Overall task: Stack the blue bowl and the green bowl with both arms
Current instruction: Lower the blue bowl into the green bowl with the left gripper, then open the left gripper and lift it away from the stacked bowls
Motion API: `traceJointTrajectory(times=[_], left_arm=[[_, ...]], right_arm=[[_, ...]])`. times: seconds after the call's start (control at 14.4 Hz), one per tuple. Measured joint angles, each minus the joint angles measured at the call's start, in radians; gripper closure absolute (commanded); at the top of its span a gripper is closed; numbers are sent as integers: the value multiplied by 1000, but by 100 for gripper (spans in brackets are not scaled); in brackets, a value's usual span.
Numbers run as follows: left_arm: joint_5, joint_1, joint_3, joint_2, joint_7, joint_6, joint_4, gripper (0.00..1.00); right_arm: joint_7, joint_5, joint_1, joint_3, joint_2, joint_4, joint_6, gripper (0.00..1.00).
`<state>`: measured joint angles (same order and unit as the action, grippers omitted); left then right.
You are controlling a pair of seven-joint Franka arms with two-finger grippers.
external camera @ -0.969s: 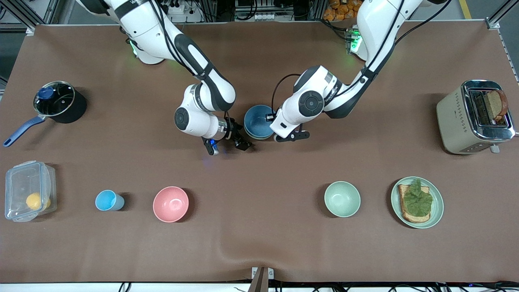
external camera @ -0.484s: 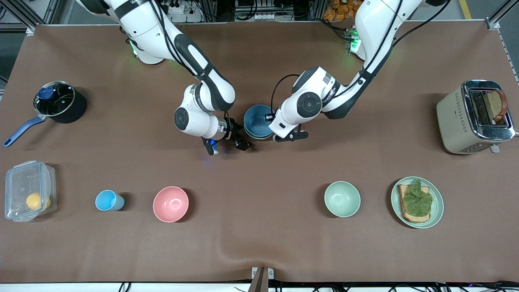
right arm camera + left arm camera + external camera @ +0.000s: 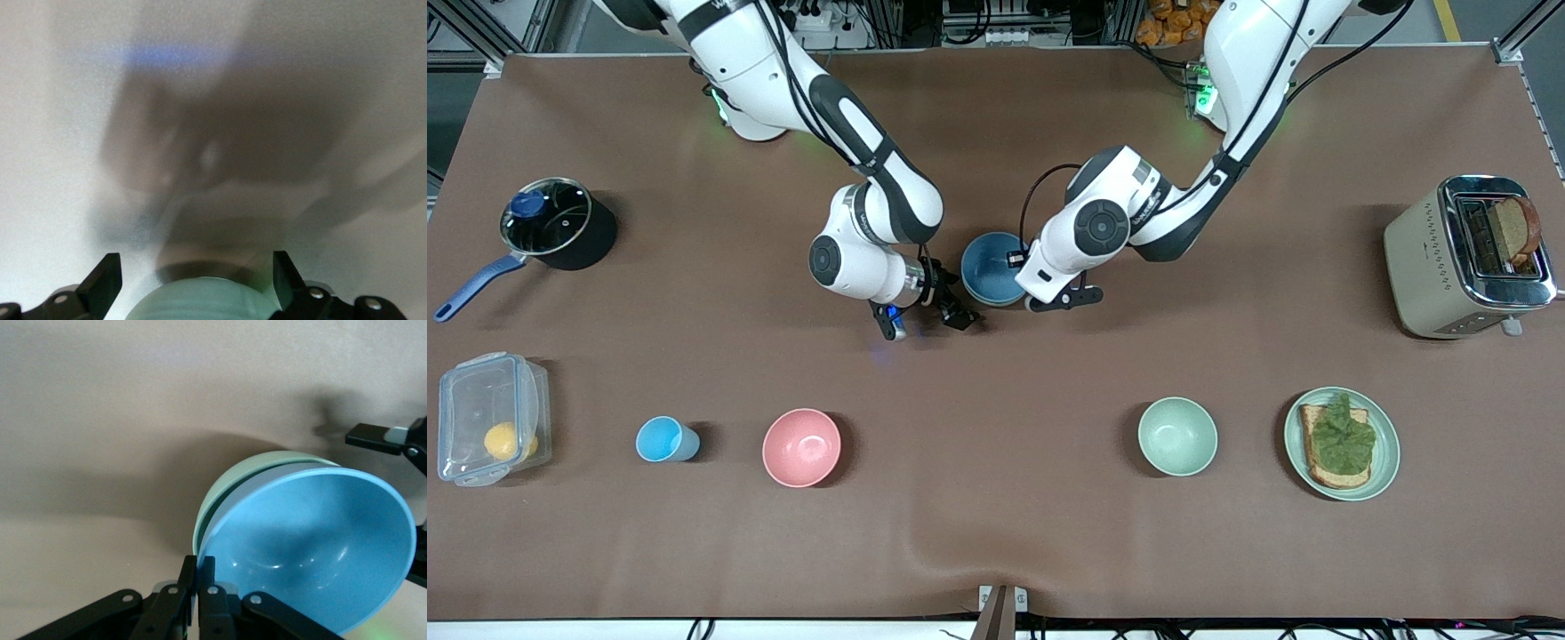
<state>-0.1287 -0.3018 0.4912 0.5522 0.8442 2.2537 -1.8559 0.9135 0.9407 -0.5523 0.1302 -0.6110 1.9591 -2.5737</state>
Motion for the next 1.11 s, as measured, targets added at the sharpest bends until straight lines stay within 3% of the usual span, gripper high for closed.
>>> traceJointTrajectory(times=[0.21, 0.35, 0.42, 0.48, 1.11], left_arm=[[27, -8, 0, 1, 25, 0, 1, 100], [27, -9, -1, 2, 25, 0, 1, 64], [27, -9, -1, 2, 25, 0, 2, 39], [27, -9, -1, 3, 25, 0, 3, 0], [27, -8, -2, 9, 75, 1, 45, 0]], right_arm=[[0, 0, 0, 0, 0, 0, 0, 0], [0, 0, 0, 0, 0, 0, 0, 0], [-1, 0, 0, 0, 0, 0, 1, 0], [-1, 0, 0, 0, 0, 0, 3, 0], [-1, 0, 3, -2, 7, 0, 23, 0]])
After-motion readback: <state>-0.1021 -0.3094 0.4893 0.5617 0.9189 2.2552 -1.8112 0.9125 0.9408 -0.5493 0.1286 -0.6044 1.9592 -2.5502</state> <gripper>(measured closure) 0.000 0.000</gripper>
